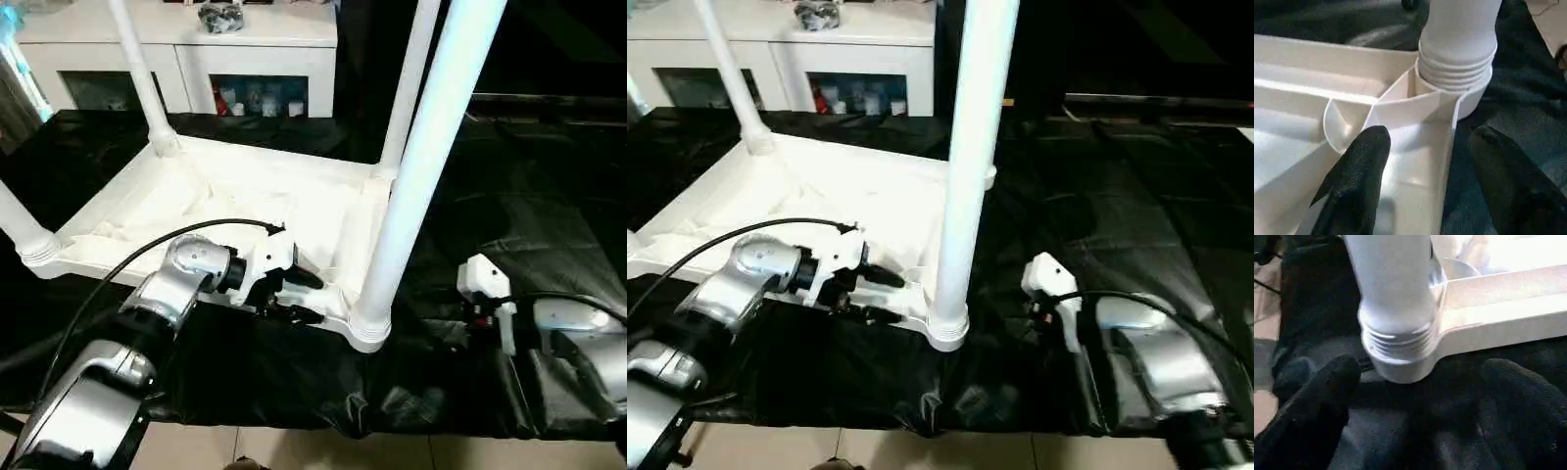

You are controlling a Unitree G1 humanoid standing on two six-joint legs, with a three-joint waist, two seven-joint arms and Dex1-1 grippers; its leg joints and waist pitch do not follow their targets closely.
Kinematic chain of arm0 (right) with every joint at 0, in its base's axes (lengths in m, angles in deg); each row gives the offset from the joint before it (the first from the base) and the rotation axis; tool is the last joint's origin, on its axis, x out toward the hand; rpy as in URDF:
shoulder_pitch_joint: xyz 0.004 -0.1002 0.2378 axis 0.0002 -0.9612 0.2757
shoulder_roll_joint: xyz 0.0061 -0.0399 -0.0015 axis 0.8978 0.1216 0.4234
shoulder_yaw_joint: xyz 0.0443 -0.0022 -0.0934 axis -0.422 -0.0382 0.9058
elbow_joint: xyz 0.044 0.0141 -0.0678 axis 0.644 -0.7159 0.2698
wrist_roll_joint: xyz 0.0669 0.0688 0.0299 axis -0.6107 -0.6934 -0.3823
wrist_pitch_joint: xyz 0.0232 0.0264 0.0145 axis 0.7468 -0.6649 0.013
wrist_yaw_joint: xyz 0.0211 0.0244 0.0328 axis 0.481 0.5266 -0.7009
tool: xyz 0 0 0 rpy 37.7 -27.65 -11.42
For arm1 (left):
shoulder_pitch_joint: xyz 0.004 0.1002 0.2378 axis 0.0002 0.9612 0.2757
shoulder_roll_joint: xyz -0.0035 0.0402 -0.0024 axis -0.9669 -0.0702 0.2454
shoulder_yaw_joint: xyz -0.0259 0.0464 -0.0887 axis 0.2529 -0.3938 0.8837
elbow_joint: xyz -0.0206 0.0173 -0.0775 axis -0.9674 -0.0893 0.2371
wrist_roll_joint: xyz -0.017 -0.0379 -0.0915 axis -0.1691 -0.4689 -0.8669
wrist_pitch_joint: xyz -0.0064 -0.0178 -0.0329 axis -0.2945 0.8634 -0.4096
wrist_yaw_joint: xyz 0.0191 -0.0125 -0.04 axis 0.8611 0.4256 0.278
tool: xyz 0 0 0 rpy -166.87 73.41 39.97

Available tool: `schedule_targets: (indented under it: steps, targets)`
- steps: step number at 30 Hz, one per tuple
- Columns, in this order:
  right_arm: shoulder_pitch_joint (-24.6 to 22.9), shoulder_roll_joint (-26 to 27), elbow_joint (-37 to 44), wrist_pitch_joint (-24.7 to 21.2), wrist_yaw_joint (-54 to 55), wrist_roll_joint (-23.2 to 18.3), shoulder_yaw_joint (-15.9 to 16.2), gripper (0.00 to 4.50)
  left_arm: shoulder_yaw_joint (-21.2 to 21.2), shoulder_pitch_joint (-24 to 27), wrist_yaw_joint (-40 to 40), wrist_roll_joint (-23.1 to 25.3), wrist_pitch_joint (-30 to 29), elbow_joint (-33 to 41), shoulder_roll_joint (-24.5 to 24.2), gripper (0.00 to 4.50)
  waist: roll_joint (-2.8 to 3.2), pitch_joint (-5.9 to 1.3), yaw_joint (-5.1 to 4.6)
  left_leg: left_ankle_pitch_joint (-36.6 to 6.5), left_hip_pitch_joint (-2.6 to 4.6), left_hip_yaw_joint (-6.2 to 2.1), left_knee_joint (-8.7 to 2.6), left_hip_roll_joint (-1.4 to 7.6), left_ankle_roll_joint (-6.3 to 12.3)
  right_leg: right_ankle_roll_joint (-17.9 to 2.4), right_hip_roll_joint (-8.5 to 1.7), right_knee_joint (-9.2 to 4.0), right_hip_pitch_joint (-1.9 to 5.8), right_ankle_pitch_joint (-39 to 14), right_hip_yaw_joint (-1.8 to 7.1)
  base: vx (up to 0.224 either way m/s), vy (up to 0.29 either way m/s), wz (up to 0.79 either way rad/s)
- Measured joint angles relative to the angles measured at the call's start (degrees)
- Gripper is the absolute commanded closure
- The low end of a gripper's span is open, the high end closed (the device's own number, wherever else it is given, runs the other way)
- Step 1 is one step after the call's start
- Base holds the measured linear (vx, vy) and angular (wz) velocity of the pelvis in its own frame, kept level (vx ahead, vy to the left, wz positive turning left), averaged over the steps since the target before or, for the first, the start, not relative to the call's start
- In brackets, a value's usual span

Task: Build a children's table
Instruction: Rotate table base

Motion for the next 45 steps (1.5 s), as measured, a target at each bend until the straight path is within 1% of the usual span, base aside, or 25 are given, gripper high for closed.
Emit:
schedule_targets:
  steps: [2,5,7,10,12,16,18,22,23,24,26,29,30,31,32,33,34,37,40,41,44,45]
  targets:
    - [-0.1,-0.5,0.9,-0.9,-0.3,-0.2,0.0,0.0,-0.4,-0.1,1.0,0.6,0.4,-1.3,0.2,1.88,0.0,0.0,-0.01,0.0,0.0,0.0,0.01,0.0,0.0,0.0,0.0,0.0,-0.01,0.0,0.0,0.0,0.0,0.0]
    - [-0.1,-1.4,1.1,-1.6,-1.2,-0.1,0.0,0.0,-1.6,-0.3,3.7,1.2,-0.4,-2.4,0.1,2.01,0.0,0.0,0.11,0.0,0.0,0.0,0.01,0.0,0.0,0.0,-0.01,0.01,0.0,0.0,-0.02,0.0,0.0,0.0]
    - [-0.1,-1.5,1.1,-1.7,-1.2,-0.1,0.0,0.0,-1.7,-0.6,4.1,1.8,-0.3,-3.2,0.1,2.32,0.0,0.0,0.14,0.0,0.0,0.0,0.01,0.0,0.0,0.0,-0.02,0.02,0.0,0.0,-0.02,0.0,0.0,0.0]
    - [0.0,-1.5,1.1,-1.8,-1.2,0.0,0.0,0.0,-1.7,-1.1,3.5,2.2,0.7,-4.0,0.4,2.32,0.0,0.0,0.17,0.0,0.0,0.0,0.01,0.0,0.0,0.0,-0.02,0.02,0.0,0.0,-0.03,0.0,0.0,0.0]
    - [0.1,-1.5,1.1,-2.2,-1.1,0.0,0.1,0.0,-1.6,-1.7,2.5,3.0,1.1,-5.1,0.8,2.64,0.0,0.0,0.17,0.0,0.0,0.0,0.01,0.0,0.0,0.0,-0.02,0.03,0.0,0.0,-0.03,0.0,0.0,0.0]
    - [0.2,-1.5,1.1,-2.8,-0.9,0.0,0.5,0.0,-1.6,-1.8,1.3,3.5,2.0,-5.8,1.7,2.74,-0.01,0.0,0.17,0.0,0.0,0.0,0.01,0.0,0.0,0.0,-0.02,0.02,0.0,0.0,-0.03,0.0,0.0,0.0]
    - [0.2,-1.5,1.1,-2.8,-1.0,0.0,0.7,0.0,-1.6,-1.9,1.1,3.7,2.6,-6.7,2.3,3.09,-0.03,0.01,0.17,0.0,-0.01,0.0,0.01,0.0,0.0,0.0,-0.02,0.02,0.0,0.0,-0.03,0.0,0.0,0.0]
    - [0.2,-1.4,1.1,-2.8,-1.0,0.1,1.1,0.0,-1.5,-2.4,0.5,4.4,3.5,-7.7,2.5,3.18,-0.03,0.01,0.22,0.0,-0.01,0.0,0.01,0.0,0.0,0.0,-0.02,0.02,0.0,0.0,-0.03,0.0,0.0,0.0]
    - [0.2,-1.4,1.1,-2.8,-1.0,0.1,1.1,0.0,-1.5,-2.6,0.4,4.6,3.5,-8.0,2.5,3.44,-0.05,0.02,0.25,0.0,-0.01,0.0,0.01,0.0,0.0,0.0,-0.03,0.02,0.0,0.0,-0.04,0.0,0.0,0.0]
    - [0.3,-1.4,1.1,-2.8,-1.0,0.1,1.2,0.0,-1.5,-2.8,0.3,4.8,3.7,-8.4,2.5,3.53,-0.05,0.02,0.27,0.0,-0.01,0.0,0.01,0.0,0.0,0.0,-0.03,0.02,0.0,0.0,-0.04,0.0,0.0,0.0]
    - [0.9,-1.1,1.0,-2.8,-1.0,0.2,1.8,0.0,-1.6,-3.1,0.3,5.6,3.8,-8.7,2.5,3.54,-0.05,0.02,0.24,0.0,0.0,-0.01,0.01,0.0,0.0,0.0,-0.03,0.03,0.0,0.0,-0.03,0.0,0.0,0.0]
    - [1.6,-0.4,1.0,-2.8,-1.0,0.2,2.1,0.0,-1.6,-3.1,0.0,6.0,4.1,-8.7,2.5,3.94,-0.05,0.02,0.39,0.0,0.0,-0.02,0.01,0.0,0.0,0.0,-0.03,0.04,0.0,0.0,-0.05,0.0,0.0,0.0]
    - [1.6,-0.3,1.0,-2.8,-1.0,0.2,2.1,0.0,-1.6,-3.0,0.1,6.0,3.9,-8.6,2.5,3.98,-0.05,0.02,0.53,0.0,-0.01,-0.01,0.01,0.0,0.0,0.0,-0.03,0.04,0.0,0.0,-0.04,0.0,0.0,0.0]
    - [1.6,-0.3,1.0,-2.8,-0.9,0.2,2.1,0.0,-1.6,-3.0,0.2,6.1,3.4,-8.3,2.6,4.0,-0.05,0.02,0.6,0.0,-0.01,-0.01,0.01,0.0,0.0,0.0,-0.04,0.04,0.0,0.0,-0.04,0.0,0.0,0.0]
    - [1.5,-0.2,1.0,-2.8,-0.9,0.2,2.2,0.0,-1.6,-2.9,0.1,6.3,2.6,-7.6,2.7,4.09,-0.06,0.02,0.56,0.0,-0.01,-0.01,0.02,0.0,0.0,0.0,-0.04,0.03,0.0,0.0,-0.04,0.0,0.0,0.0]
    - [1.5,-0.2,1.0,-2.8,-0.9,0.2,2.2,0.0,-1.6,-2.8,-0.1,6.3,1.8,-7.4,2.8,4.09,-0.06,0.02,0.45,0.0,0.0,-0.01,0.05,0.0,0.0,0.0,-0.04,0.03,0.0,0.0,-0.02,0.0,0.0,0.0]
    - [1.4,-0.2,1.0,-2.7,-0.8,0.2,2.2,0.0,-1.5,-2.5,-0.5,6.2,0.5,-6.5,2.8,4.29,-0.05,0.02,0.28,0.0,0.02,0.0,0.05,0.0,0.0,0.0,-0.04,0.03,0.0,0.0,-0.01,0.0,0.0,0.0]
    - [1.2,0.5,1.0,-1.7,1.3,0.8,2.2,0.0,-0.3,0.3,-2.0,6.0,-5.1,-0.8,2.9,4.36,0.12,-0.09,-0.33,0.0,0.1,0.0,0.04,-0.01,0.0,0.0,-0.04,0.03,0.01,0.0,0.02,0.0,0.0,0.0]
    - [1.3,2.2,0.4,0.3,5.1,2.6,2.0,0.0,0.6,3.4,-4.4,5.3,-9.9,4.9,3.6,4.48,0.31,-0.21,-0.89,0.0,0.18,0.01,0.0,-0.02,0.0,0.0,-0.03,0.02,0.02,-0.1,0.03,0.0,0.0,0.0]
    - [1.5,3.3,-0.6,1.3,7.5,3.5,2.0,0.0,0.7,4.8,-5.8,5.4,-11.7,7.6,3.8,4.49,0.48,-0.32,-1.13,0.0,0.19,0.01,-0.01,-0.03,0.0,0.0,-0.03,0.02,0.03,-0.1,0.03,0.0,0.0,0.0]
    - [1.6,5.1,-2.9,2.2,11.0,4.9,1.9,0.0,1.1,7.6,-8.6,5.3,-15.3,12.7,4.8,4.49,0.94,-0.61,-1.46,0.0,0.2,0.02,-0.02,-0.06,0.01,0.0,-0.04,0.01,0.04,-0.2,0.05,0.0,0.0,0.0]
    - [1.6,5.6,-3.3,2.3,11.6,4.9,1.9,0.0,1.2,8.4,-9.4,5.3,-16.2,14.1,4.9,4.49,0.91,-0.59,-1.6,0.0,0.22,0.02,-0.03,-0.05,0.01,0.1,-0.04,0.01,0.04,-0.2,0.05,0.0,0.0,0.0]
